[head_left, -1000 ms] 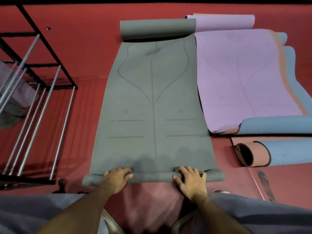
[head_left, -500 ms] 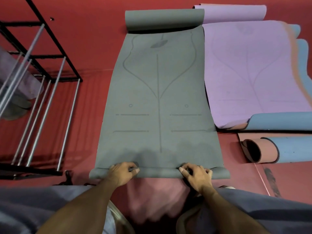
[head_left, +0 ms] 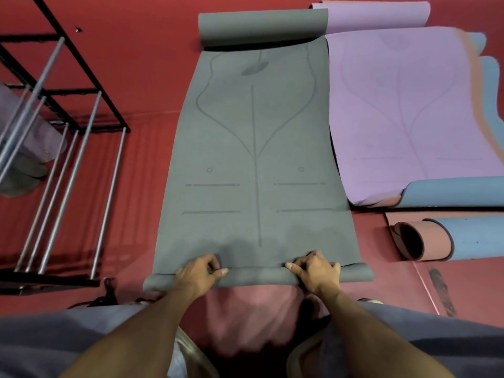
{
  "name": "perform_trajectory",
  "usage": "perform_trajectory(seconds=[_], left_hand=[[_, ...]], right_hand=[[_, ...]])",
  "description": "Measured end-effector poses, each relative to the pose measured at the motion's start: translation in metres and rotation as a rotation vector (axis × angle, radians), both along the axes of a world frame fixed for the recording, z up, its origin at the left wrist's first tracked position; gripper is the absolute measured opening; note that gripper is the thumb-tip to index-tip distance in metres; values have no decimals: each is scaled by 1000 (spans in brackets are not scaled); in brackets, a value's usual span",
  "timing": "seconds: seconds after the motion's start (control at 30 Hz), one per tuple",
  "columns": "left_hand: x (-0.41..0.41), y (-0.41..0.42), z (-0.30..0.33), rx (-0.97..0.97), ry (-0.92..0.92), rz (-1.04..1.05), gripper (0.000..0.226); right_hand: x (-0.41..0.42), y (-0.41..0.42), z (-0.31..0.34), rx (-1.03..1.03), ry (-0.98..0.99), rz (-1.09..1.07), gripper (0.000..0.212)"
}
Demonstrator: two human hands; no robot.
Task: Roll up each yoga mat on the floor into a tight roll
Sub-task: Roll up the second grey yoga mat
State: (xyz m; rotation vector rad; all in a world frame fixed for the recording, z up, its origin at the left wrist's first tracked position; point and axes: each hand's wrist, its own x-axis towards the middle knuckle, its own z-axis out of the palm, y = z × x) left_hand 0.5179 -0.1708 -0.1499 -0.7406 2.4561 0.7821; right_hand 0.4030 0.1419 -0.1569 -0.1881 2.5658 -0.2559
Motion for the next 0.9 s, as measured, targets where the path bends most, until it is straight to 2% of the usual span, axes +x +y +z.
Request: perform_trajectory(seconds=[0.2,0.3,0.5,0.6,0.67,0.77,0.9], left_hand=[[-7,3,-6,-71,-45,85,38],[-5,8,-9,-129,10,64,34],[2,18,-13,-375,301,-250,28],[15,15,-11,-425,417,-350,35],[25,12,-10,-393,421,-415,37],[28,10,-9,-379,335,-454,55],[16,8,-5,-370,258,-389,49]], right_hand=[[-2,-4,-3,39,30,17,50],[5,-3,-6,-11,107,-12,45],[6,-6,-10,-9,163,0,39],[8,-5,-13,-23,200,16,38],[9,-6,-14,-34,251,25,38],[13,-7,-15,-48,321,47,43],[24,1,-12,-31,404,162,58]])
